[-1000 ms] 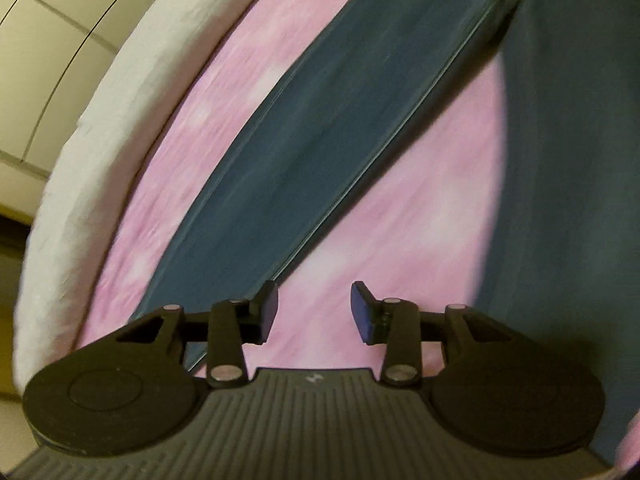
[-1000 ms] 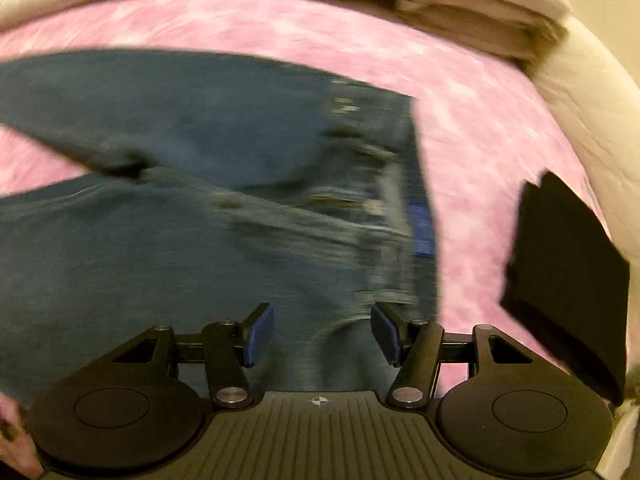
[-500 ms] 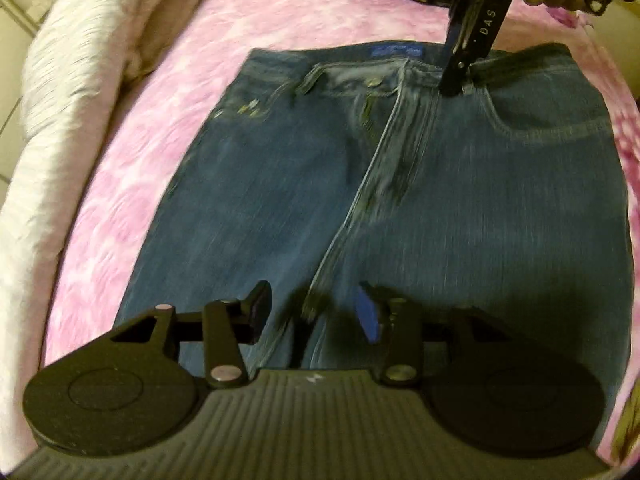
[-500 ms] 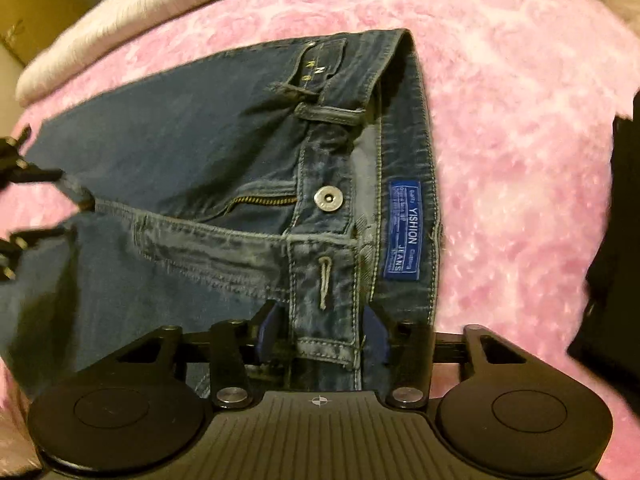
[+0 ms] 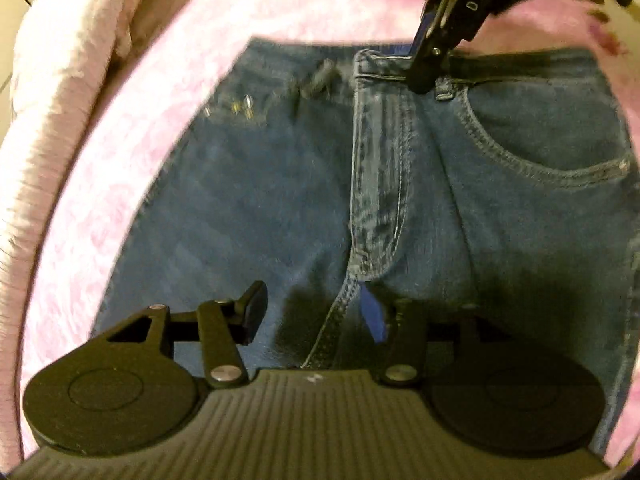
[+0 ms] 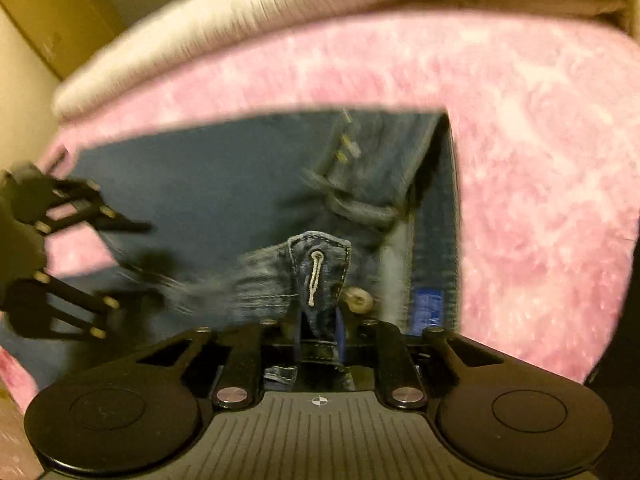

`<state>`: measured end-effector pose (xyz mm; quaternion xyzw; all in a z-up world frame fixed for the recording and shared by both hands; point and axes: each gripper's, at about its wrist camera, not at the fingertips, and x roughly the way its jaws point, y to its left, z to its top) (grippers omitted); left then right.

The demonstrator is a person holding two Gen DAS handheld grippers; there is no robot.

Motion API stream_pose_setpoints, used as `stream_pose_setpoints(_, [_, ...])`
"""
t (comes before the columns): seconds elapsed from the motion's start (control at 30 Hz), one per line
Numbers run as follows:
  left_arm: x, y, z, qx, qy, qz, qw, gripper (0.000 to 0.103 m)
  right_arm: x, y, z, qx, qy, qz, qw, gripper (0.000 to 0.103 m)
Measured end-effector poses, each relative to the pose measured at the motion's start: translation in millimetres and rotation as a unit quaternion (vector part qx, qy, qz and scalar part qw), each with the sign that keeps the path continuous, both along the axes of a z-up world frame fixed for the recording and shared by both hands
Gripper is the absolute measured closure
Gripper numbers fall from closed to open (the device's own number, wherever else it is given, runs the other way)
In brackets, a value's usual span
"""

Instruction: Fold clothes

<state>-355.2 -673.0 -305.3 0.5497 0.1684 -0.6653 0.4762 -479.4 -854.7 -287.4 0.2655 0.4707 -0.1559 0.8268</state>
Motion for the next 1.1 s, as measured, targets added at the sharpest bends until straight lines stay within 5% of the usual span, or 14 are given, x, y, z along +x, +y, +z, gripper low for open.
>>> stream_pose_setpoints(0.07, [-0.7, -1.9, -8.6, 0.007, -0.002, 0.004, 1.0, 0.056, 3.0, -3.6, -8.5, -0.002, 0.018, 0.008, 1.0, 0.071])
stream_pose_setpoints(0.2, [-1.3, -2.9, -12.2, 0.002, -0.002, 0.01, 0.9999, 0.056, -5.1, -11.1, -2.6, -0.01, -0.017, -0.004, 1.0, 0.055])
stream_pose_setpoints(0.57, [1.1, -3.7, -15.3, -0.009, 0.009, 0.02, 0.9997, 0.051, 8.0, -48.6, -42.1, 0.045, -0.072, 0.01, 0.996, 0.052])
stream_pose_setpoints(0.6, [1.7, -5.6, -17.3, -0.007, 0.01, 0.022, 0.9997, 0.05, 8.0, -48.8, -42.6, 0.055, -0.07, 0.007, 0.996, 0.053])
stream_pose_setpoints(0.77, [-2.7, -9.5, -13.1, -0.017, 0.009, 0.014, 0.9997, 0.051, -3.2, -54.9, -26.6, 0.06, -0.067, -0.026, 0.996, 0.097])
stream_pose_setpoints(0.9, [-5.5, -17.5, -14.1, -0.015, 0.016, 0.015, 0.9997, 0.051, -27.8, -54.4, -4.8, 0.033, -0.072, -0.051, 0.996, 0.097])
stream_pose_setpoints(1.1, [1.5, -15.1, -14.3, -0.009, 0.018, 0.025, 0.9995, 0.044, -20.6, -58.2, -25.4, 0.047, -0.048, -0.069, 0.995, 0.096])
